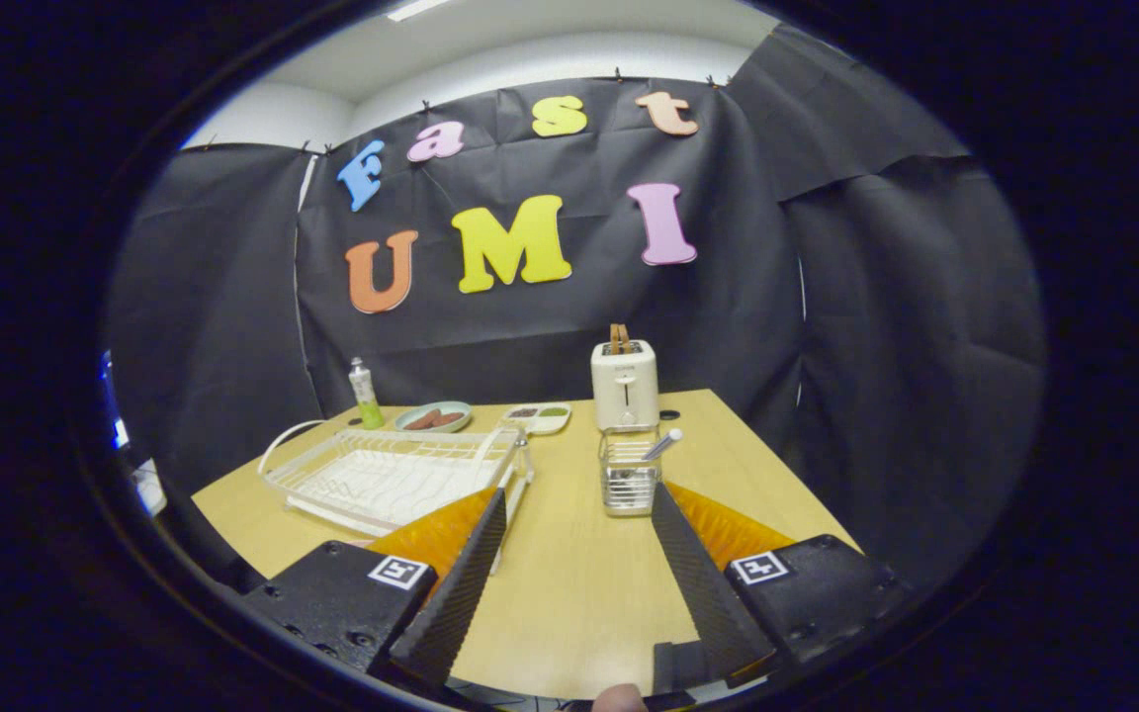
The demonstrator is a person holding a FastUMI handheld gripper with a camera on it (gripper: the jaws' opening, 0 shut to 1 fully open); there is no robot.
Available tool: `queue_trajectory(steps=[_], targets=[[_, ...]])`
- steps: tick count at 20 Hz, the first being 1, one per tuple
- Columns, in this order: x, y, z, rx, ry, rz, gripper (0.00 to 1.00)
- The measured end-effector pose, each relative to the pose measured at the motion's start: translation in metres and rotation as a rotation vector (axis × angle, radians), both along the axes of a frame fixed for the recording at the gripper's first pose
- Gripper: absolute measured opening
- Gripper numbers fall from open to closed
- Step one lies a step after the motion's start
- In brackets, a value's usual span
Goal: Take the plate from the dish rack, then take the spoon from the basket and place it into the plate.
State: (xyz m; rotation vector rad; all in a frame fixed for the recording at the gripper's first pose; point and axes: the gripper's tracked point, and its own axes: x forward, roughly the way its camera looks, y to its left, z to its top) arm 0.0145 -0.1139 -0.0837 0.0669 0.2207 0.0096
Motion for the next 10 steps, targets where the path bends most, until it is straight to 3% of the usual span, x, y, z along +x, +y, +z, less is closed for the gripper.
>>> queue_trajectory(steps=[10], targets=[[0.126,-0.063,-0.034,0.002,-0.022,-0.01,0.94]])
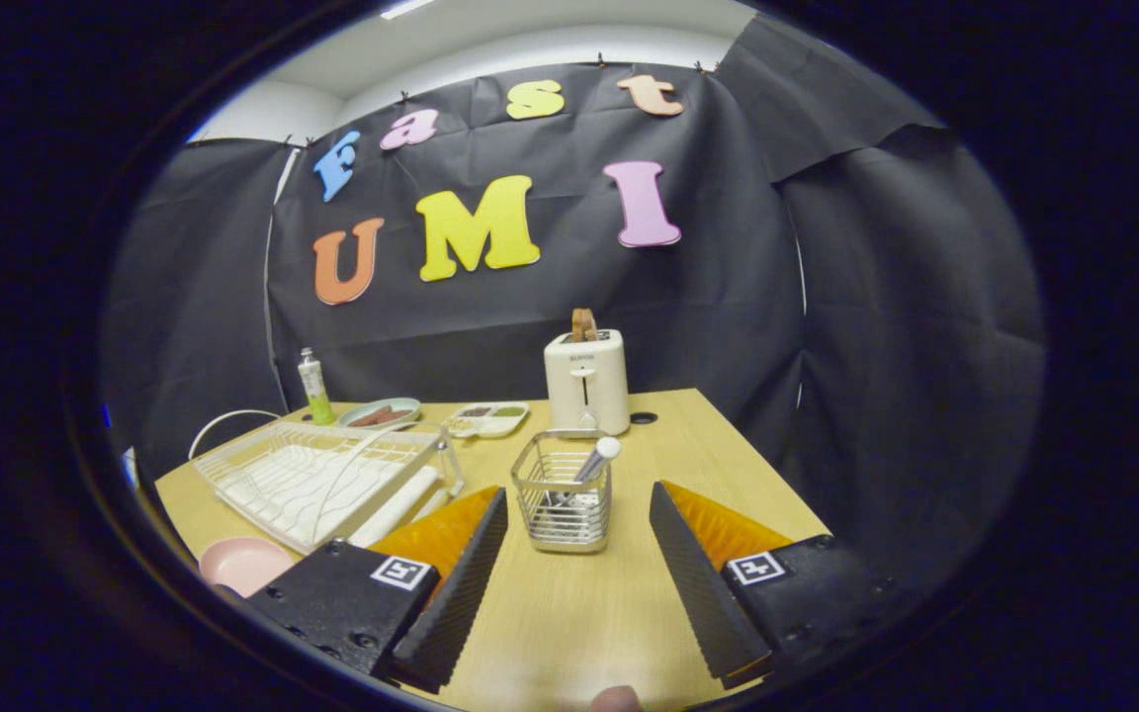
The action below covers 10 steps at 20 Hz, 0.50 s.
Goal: Take the plate from the dish rack, then take the spoon from the basket and place it into the plate.
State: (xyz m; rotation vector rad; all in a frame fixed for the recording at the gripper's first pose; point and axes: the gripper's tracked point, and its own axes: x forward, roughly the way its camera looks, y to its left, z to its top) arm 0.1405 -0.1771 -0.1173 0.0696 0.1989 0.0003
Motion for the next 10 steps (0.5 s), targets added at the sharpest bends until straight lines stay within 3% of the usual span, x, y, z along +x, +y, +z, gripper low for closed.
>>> queue_trajectory(steps=[4,10], targets=[[0.034,0.001,-0.004,0.002,-0.006,0.008,0.85],[0.063,0.005,-0.014,0.022,0.014,0.019,0.5]])
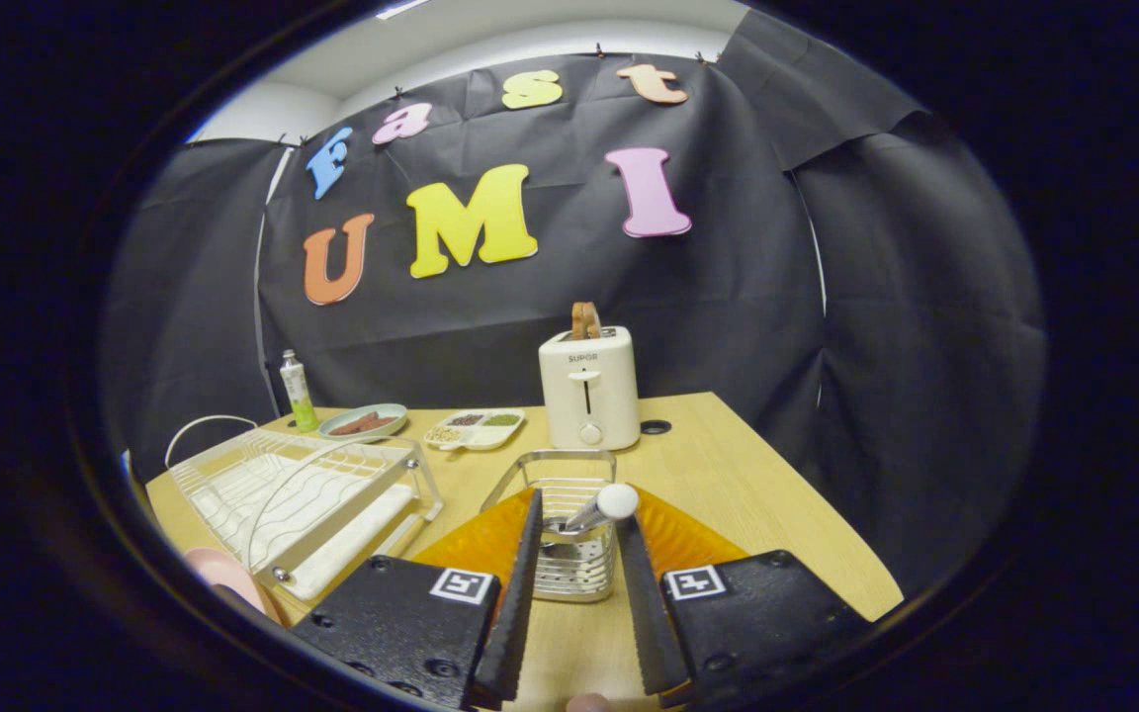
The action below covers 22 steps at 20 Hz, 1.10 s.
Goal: Take the plate from the dish rack, then take the spoon from the basket and place it into the plate.
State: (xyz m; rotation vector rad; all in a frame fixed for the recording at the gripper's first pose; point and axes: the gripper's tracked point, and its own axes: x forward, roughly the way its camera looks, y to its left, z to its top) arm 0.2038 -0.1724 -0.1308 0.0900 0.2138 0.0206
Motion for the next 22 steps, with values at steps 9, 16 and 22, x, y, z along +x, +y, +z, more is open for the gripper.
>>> queue_trajectory(steps=[9,16,22], targets=[[0.003,-0.002,0.023,-0.034,0.019,0.015,0.14],[-0.036,0.007,0.097,-0.104,-0.064,0.011,0.1],[-0.113,0.08,0.152,-0.118,-0.1,0.164,0.1]])
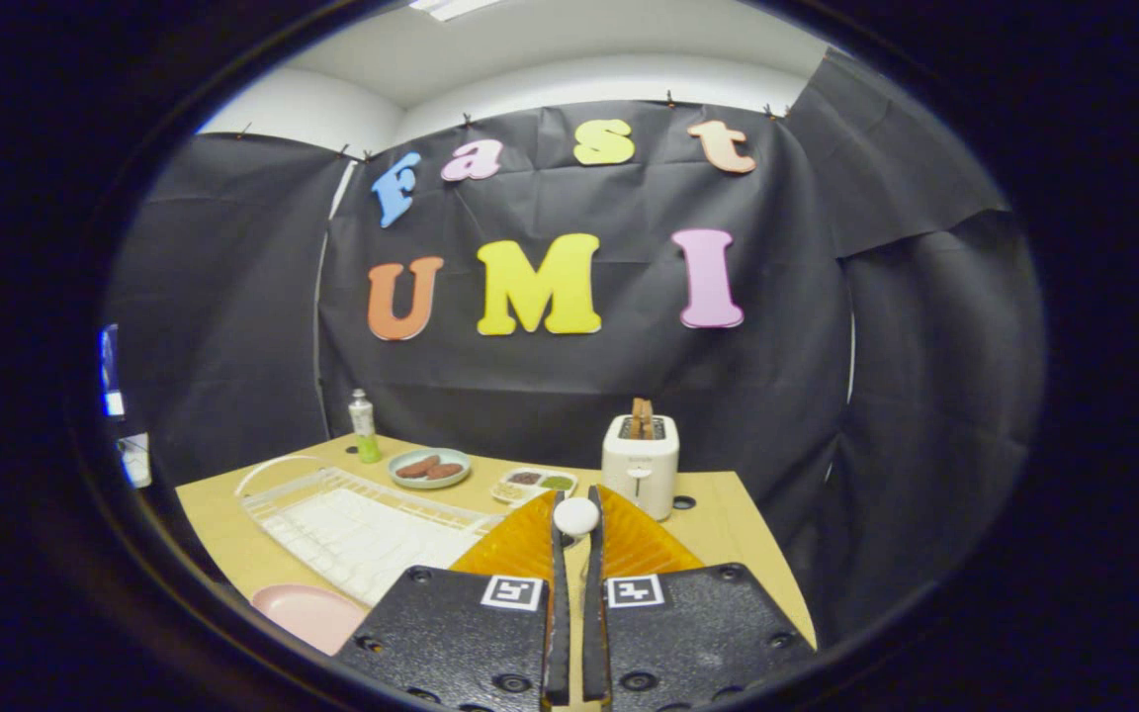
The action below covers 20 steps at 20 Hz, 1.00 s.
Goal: Take the plate from the dish rack, then take the spoon from the basket and place it into the plate.
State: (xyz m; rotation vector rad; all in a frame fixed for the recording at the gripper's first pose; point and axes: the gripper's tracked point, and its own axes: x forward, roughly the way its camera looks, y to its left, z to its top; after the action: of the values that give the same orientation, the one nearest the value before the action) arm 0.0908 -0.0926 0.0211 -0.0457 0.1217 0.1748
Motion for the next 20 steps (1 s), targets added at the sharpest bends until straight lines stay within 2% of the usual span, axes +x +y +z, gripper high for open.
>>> queue_trajectory(steps=[6,11,17,20], targets=[[-0.053,0.107,-0.018,-0.082,0.073,0.204,0.1],[-0.083,0.176,-0.069,-0.135,0.213,0.363,0.1],[-0.1,0.216,-0.118,-0.206,0.353,0.455,0.1],[-0.104,0.222,-0.137,-0.217,0.412,0.477,0.11]])
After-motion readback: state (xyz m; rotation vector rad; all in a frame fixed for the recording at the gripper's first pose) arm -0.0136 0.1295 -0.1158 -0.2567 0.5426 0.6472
